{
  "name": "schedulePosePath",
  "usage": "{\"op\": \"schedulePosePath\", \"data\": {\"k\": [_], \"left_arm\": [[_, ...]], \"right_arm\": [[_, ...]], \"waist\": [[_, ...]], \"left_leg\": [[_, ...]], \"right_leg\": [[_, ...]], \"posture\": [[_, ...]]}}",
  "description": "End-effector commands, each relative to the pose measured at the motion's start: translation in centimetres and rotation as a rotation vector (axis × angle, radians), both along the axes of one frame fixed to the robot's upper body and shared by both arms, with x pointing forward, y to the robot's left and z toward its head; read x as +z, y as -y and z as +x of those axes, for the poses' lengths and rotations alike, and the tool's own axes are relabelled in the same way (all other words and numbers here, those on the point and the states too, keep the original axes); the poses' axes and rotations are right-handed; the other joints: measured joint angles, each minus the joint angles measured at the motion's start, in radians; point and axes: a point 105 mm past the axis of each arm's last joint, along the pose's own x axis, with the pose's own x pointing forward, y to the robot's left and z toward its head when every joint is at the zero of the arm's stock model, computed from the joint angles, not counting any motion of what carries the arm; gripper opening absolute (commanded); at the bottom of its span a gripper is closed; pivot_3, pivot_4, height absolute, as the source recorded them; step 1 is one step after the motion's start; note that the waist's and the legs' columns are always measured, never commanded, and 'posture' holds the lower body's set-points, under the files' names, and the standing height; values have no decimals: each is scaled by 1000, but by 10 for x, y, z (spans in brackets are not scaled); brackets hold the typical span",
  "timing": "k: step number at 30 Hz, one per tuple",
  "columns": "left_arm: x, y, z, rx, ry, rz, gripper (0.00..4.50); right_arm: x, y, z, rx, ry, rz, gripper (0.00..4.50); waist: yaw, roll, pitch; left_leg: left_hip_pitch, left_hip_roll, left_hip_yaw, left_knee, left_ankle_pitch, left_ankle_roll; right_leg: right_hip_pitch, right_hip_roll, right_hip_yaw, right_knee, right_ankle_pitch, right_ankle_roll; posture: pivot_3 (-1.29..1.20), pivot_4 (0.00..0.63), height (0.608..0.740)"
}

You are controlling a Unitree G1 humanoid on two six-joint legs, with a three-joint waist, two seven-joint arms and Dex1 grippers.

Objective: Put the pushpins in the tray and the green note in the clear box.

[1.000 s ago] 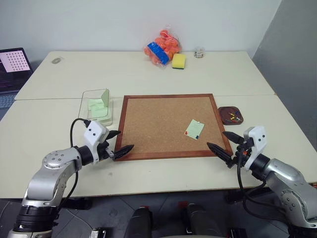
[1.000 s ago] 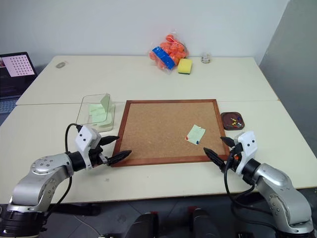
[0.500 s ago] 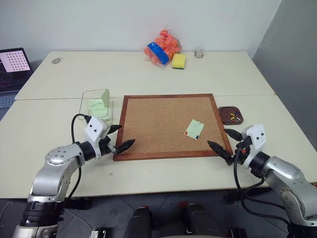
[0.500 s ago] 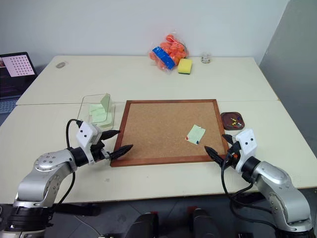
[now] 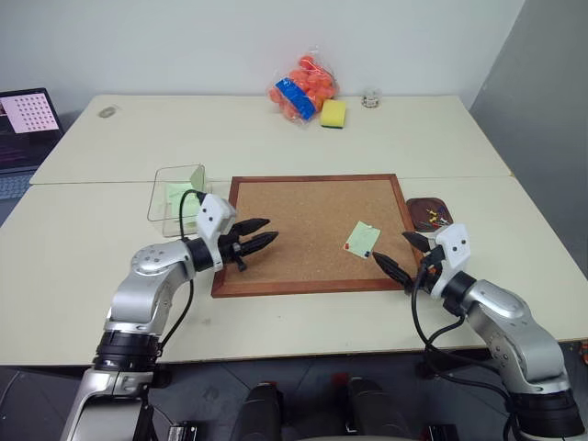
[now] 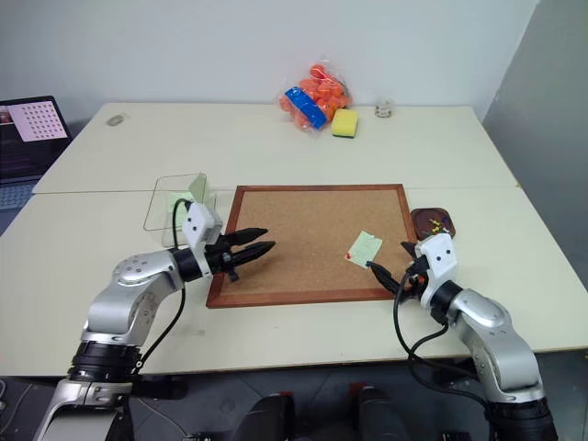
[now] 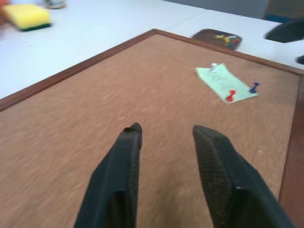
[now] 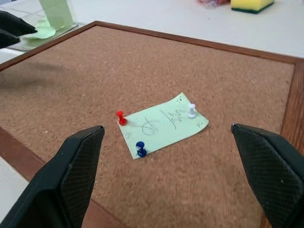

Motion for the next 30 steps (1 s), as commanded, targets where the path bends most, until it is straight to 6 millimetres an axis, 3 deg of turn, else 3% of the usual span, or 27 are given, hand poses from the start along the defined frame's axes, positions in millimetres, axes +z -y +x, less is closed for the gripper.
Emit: {"op": "schedulePosePath", "data": {"k": [1,6,9,15,21,24,30], "left_arm": [[-10,24,10,-108,-4,28,918],[-18,36,14,-165,-28,33,28],[-26,42,15,-189,-59,40,28],[-60,44,10,-210,-156,128,28],[-62,43,9,-209,-155,126,28],[-61,42,9,-204,-152,119,0],[-57,42,9,-190,-143,102,0]], "right_arm": [[5,3,22,-36,41,-13,4500],[6,0,38,-42,49,-8,4500],[4,-5,44,-28,47,-9,4500],[0,-22,54,13,50,-2,4500],[-7,-28,63,26,37,1,4500],[-9,-27,66,22,33,3,4053],[-12,-31,72,37,29,-6,2691]], "waist": [[1,0,0],[-3,0,0],[-2,0,0],[-2,1,-1],[-2,2,-1],[-2,2,-1],[-2,2,-2]], "left_leg": [[0,0,0,0,0,0],[0,0,2,0,0,0],[0,0,1,0,0,0],[0,0,2,1,0,0],[1,0,2,1,0,0],[1,0,2,1,0,0],[1,0,2,1,0,0]], "right_leg": [[1,0,0,0,0,0],[0,0,1,0,3,-4],[-1,1,1,0,3,-4],[0,1,1,1,3,-4],[0,0,2,1,3,-4],[1,0,1,1,3,-4],[1,0,2,1,3,-4]], "posture": [[0,150,740],[0,150,740],[0,150,740],[0,150,740],[0,150,740],[0,150,740],[0,150,740]]}}
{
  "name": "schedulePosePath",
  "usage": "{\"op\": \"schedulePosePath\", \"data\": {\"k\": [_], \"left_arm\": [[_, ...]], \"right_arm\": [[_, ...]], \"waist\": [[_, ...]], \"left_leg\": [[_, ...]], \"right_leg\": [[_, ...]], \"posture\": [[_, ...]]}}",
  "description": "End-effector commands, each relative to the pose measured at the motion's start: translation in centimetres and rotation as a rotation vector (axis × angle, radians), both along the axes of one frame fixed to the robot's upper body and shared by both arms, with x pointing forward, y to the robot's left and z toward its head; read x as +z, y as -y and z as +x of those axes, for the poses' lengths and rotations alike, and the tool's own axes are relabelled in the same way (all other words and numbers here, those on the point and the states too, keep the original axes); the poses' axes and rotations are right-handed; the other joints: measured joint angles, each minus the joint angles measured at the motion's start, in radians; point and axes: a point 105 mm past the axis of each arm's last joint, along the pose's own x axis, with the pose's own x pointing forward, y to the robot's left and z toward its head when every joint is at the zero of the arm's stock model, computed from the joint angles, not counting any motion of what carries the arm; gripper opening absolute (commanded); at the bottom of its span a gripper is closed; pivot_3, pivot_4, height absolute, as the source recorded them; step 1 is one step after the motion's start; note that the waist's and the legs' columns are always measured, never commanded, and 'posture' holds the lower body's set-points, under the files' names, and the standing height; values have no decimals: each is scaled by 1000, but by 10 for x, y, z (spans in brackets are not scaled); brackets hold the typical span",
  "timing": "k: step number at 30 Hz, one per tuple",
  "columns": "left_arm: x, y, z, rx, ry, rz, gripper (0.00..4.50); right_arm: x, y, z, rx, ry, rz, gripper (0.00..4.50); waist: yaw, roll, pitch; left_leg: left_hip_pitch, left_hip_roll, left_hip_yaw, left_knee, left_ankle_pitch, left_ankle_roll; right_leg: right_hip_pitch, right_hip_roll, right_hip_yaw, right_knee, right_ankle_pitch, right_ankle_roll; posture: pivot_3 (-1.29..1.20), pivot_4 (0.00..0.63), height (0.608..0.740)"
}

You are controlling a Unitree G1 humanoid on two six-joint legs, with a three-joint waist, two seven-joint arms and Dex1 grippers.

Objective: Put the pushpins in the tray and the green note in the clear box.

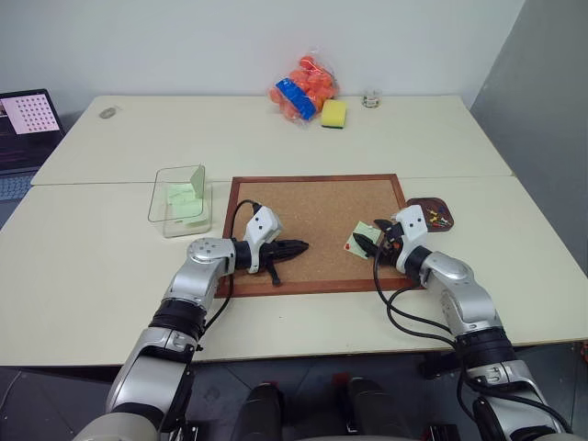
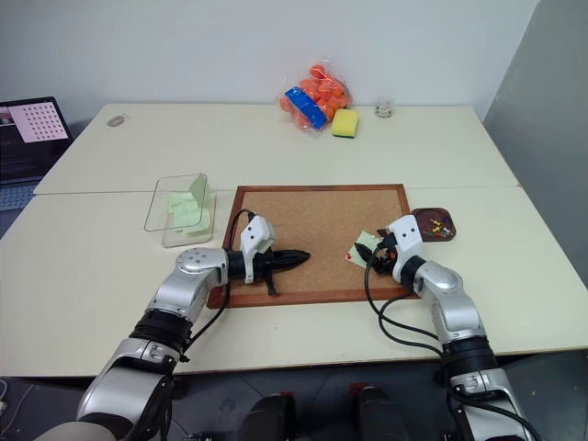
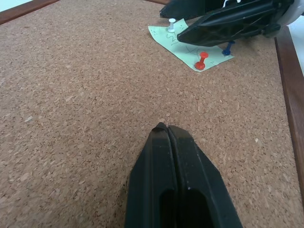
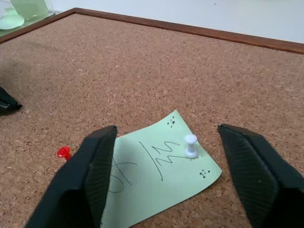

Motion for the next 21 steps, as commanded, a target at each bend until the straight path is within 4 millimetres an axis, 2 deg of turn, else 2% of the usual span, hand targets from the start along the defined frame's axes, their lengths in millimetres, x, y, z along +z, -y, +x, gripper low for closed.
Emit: {"op": "schedulePosePath", "data": {"k": [1,8,9,13,19,21], "left_arm": [[-13,0,-7,4,-47,18,0],[-13,-1,-8,10,-44,18,0],[-13,-2,-8,10,-44,18,0],[-13,-1,-9,9,-43,19,0],[-12,-1,-9,11,-41,17,0],[-12,-2,-9,13,-41,19,0]], "right_arm": [[14,-5,7,19,56,-2,2449],[10,-8,11,21,56,-8,917],[10,-8,11,21,57,-8,862],[10,-8,13,20,61,-11,109],[18,-3,14,0,92,12,52],[33,-7,8,32,138,89,52]], "waist": [[0,0,0],[0,0,0],[0,0,0],[-2,0,0],[-2,0,0],[-2,0,0]], "left_leg": [[0,0,0,0,0,0],[0,0,0,0,0,0],[0,0,0,0,0,0],[0,0,0,0,0,0],[1,0,1,0,0,0],[0,0,1,0,0,0]], "right_leg": [[0,0,0,0,0,0],[0,0,0,0,0,0],[0,0,0,0,0,0],[0,0,0,0,0,0],[0,0,1,0,0,0],[0,0,1,0,0,0]], "posture": [[0,150,740],[0,150,740],[0,150,740],[0,150,740],[0,150,740],[0,150,740]]}}
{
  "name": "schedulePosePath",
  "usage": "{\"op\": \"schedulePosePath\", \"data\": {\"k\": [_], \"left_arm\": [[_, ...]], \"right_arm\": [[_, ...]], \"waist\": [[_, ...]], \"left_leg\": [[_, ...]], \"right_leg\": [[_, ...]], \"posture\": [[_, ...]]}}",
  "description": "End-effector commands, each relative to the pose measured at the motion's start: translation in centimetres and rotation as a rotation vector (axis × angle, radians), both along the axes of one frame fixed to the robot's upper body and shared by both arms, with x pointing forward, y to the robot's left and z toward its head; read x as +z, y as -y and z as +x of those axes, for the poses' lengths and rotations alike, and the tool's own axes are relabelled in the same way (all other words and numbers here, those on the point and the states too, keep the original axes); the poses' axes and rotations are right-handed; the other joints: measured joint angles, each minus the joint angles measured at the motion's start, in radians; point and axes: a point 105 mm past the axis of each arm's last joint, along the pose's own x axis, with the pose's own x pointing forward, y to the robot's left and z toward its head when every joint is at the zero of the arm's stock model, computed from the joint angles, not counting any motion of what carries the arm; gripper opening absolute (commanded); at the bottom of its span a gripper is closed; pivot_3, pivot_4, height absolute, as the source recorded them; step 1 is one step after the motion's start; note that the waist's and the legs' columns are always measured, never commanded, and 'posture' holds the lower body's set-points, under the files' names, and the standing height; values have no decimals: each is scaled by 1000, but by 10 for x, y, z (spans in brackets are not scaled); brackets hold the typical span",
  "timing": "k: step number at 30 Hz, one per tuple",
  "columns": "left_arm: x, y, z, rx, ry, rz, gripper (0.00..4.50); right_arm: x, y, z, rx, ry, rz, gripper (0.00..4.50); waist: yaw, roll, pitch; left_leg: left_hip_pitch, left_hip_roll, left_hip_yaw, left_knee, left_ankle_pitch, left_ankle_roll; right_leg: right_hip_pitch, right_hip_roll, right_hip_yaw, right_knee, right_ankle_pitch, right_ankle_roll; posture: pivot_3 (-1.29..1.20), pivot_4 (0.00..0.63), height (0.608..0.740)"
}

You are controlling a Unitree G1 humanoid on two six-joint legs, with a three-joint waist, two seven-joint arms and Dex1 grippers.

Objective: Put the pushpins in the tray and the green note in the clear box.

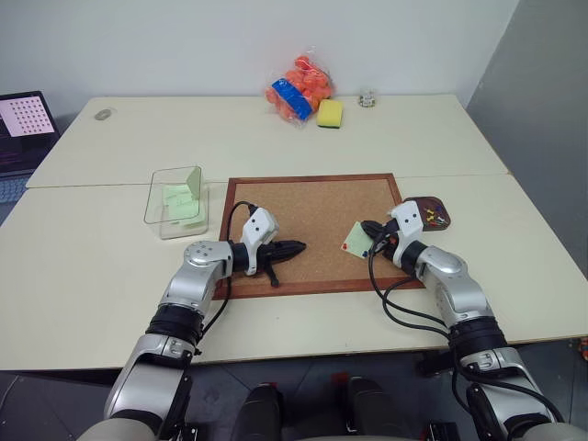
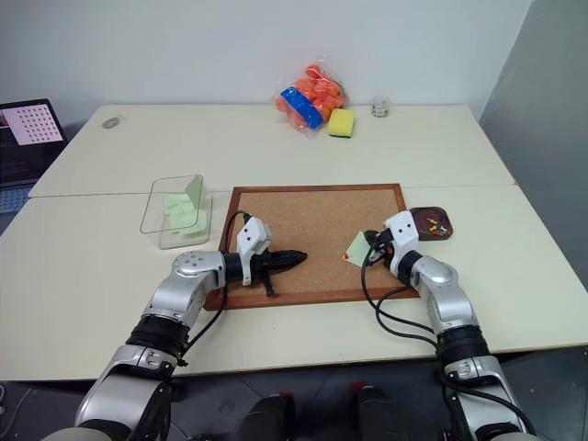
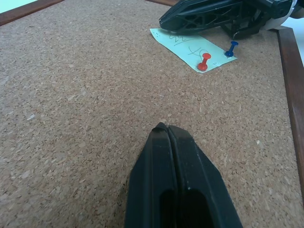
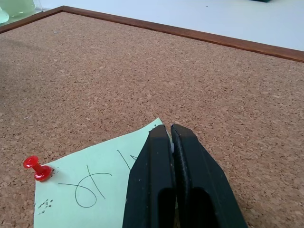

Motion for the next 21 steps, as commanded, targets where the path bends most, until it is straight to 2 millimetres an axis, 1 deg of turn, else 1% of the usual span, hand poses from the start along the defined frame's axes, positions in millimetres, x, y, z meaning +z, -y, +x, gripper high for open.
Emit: {"op": "schedulePosePath", "data": {"k": [1,3,5,11,14,17,19,21], "left_arm": [[-12,0,-6,-8,-41,18,0],[-12,-1,-6,-5,-41,17,0],[-12,-2,-6,-2,-42,14,0],[-12,-2,-6,1,-47,8,0],[-13,-1,-6,0,-46,7,0],[-13,-1,-5,0,-44,7,0],[-13,-1,-5,1,-43,6,0],[-13,-1,-6,1,-42,7,0]], "right_arm": [[40,-6,-6,50,133,133,52],[48,-5,-9,50,159,167,52],[52,-6,-11,53,170,178,52],[55,-6,-13,50,174,176,52],[57,1,-8,1,178,178,52],[59,22,3,-142,199,143,52],[60,42,10,-264,210,127,52],[56,64,16,-388,202,82,52]], "waist": [[0,0,0],[1,0,0],[0,0,0],[1,0,0],[1,0,0],[2,0,0],[2,0,0],[2,0,0]], "left_leg": [[0,0,0,0,0,0],[0,0,0,0,0,0],[0,0,0,0,0,0],[0,0,0,0,0,0],[0,0,0,0,0,0],[0,0,0,0,0,0],[0,0,0,0,0,0],[0,0,0,0,0,0]], "right_leg": [[0,0,0,0,0,0],[0,0,0,0,0,0],[0,0,0,0,0,0],[0,0,0,0,0,0],[0,0,0,0,0,0],[0,0,0,0,0,0],[0,0,0,0,0,0],[0,0,0,0,0,0]], "posture": [[0,150,740],[0,150,740],[0,150,740],[0,150,740],[0,150,740],[0,150,740],[0,150,740],[0,150,740]]}}
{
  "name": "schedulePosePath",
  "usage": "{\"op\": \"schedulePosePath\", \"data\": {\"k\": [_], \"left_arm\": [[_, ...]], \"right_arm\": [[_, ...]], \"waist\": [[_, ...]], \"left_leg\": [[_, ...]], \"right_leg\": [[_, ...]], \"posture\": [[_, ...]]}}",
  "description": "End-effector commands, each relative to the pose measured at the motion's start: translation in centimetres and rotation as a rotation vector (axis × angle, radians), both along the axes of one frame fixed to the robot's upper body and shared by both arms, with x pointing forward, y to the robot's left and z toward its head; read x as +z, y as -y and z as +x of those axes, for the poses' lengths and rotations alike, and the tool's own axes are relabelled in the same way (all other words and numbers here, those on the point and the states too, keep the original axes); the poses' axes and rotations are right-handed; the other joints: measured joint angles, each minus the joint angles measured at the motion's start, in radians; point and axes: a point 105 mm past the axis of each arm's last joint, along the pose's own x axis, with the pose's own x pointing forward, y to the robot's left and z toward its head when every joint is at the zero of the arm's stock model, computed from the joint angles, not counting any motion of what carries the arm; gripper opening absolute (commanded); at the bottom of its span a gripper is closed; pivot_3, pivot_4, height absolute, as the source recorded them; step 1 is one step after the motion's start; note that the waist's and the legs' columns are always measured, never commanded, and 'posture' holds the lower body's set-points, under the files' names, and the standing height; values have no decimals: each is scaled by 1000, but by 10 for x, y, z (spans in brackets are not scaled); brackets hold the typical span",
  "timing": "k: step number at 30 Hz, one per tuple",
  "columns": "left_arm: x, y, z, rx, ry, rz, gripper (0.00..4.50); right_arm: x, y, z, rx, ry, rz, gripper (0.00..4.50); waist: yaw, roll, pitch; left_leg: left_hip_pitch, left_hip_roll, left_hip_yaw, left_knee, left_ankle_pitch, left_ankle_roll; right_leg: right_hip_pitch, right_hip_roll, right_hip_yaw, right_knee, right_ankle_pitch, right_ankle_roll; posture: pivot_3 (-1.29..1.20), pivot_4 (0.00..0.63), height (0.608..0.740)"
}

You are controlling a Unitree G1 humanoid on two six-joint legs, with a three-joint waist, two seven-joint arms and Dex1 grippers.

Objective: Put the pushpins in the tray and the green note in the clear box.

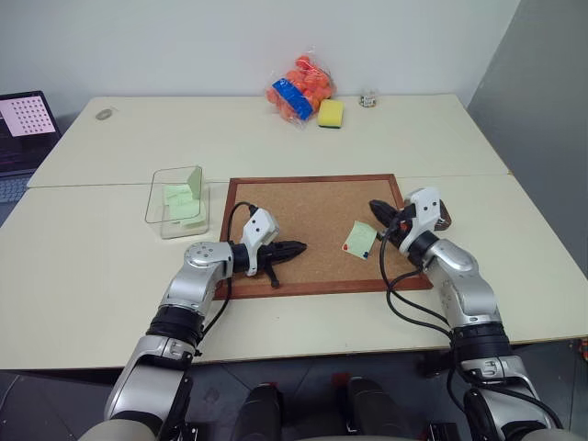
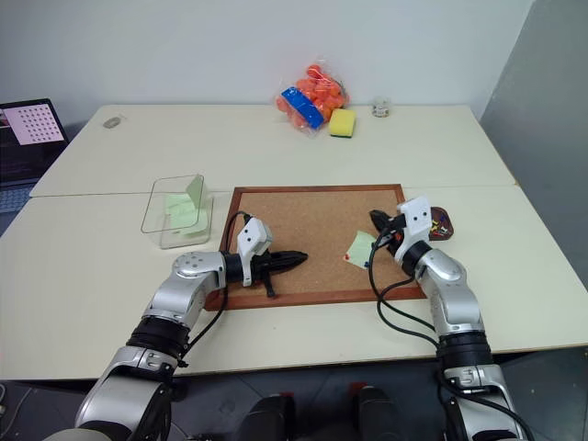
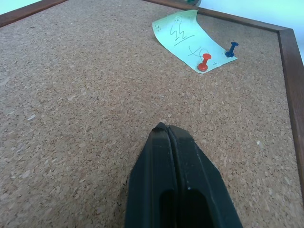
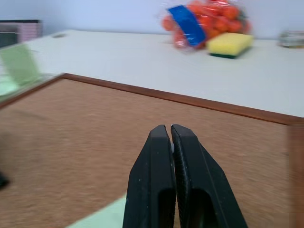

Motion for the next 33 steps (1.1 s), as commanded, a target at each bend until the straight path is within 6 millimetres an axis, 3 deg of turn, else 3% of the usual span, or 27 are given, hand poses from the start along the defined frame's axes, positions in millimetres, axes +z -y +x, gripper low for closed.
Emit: {"op": "schedulePosePath", "data": {"k": [1,6,11,25,28,31,33], "left_arm": [[-14,-2,-5,-1,-49,15,0],[-16,-2,-6,0,-51,17,0],[-16,-1,-5,0,-48,17,0],[-15,-6,-4,18,-47,24,0],[-14,-7,-3,20,-46,23,0],[-14,-7,-3,20,-46,22,0],[-14,-7,-3,19,-47,22,0]], "right_arm": [[13,43,11,-226,41,-46,52],[0,66,17,-342,-33,-54,52],[2,68,21,-352,-47,-3,52],[8,85,25,-422,-28,0,3081],[15,80,23,-383,15,-16,3734],[18,59,14,-236,33,-17,4385],[15,43,0,-109,29,-23,4385]], "waist": [[0,0,0],[-1,1,0],[-1,1,0],[-1,1,-1],[-1,1,-1],[-2,1,-1],[-1,1,-1]], "left_leg": [[0,0,0,0,0,0],[0,0,1,0,0,0],[0,0,2,0,0,0],[0,0,2,0,0,0],[0,0,2,0,0,0],[0,0,2,0,0,0],[0,0,1,0,0,0]], "right_leg": [[0,0,0,0,0,0],[0,0,1,0,0,0],[0,0,1,0,0,0],[0,0,1,0,0,0],[0,0,1,0,0,0],[0,0,1,0,0,0],[0,0,1,0,0,0]], "posture": [[0,150,740],[0,150,740],[0,150,740],[0,150,740],[0,150,740],[0,150,740],[0,150,740]]}}
